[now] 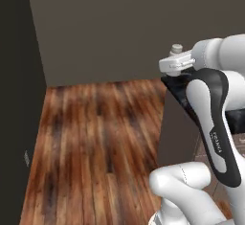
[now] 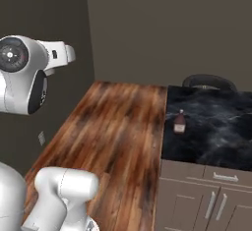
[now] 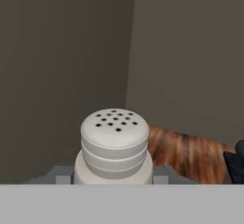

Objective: Move the shaker and ketchup from the cabinet to the dining counter.

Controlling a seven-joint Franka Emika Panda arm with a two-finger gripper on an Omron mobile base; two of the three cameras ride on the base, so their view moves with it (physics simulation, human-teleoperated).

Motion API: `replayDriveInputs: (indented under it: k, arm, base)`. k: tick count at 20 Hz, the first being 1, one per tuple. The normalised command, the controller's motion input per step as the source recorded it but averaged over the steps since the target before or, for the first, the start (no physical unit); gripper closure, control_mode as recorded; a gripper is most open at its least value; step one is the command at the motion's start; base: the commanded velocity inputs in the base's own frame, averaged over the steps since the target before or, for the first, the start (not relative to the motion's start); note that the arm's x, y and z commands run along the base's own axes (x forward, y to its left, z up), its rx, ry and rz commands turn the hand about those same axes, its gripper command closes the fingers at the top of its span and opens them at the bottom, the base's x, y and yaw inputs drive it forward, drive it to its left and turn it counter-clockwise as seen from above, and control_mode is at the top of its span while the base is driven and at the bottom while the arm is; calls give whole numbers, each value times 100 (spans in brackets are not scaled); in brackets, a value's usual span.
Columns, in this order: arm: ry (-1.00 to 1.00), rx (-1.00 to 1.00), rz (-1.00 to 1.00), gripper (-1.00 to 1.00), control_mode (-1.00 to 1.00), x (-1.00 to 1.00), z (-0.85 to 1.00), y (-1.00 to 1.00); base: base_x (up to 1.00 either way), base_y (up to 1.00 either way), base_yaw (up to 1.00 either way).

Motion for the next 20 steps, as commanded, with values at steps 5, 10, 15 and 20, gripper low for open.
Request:
replayDriveInputs:
  k: [5,10,15,20]
  arm:
    - [0,0,0,100,100,0,0,0]
    - [0,0,0,100,100,0,0,0]
    - [0,0,0,100,100,0,0,0]
    - [0,0,0,100,100,0,0,0]
  base:
    - [90,4,-32]
    - [62,22,-26]
    - [50,21,-49]
    - [38,26,-63]
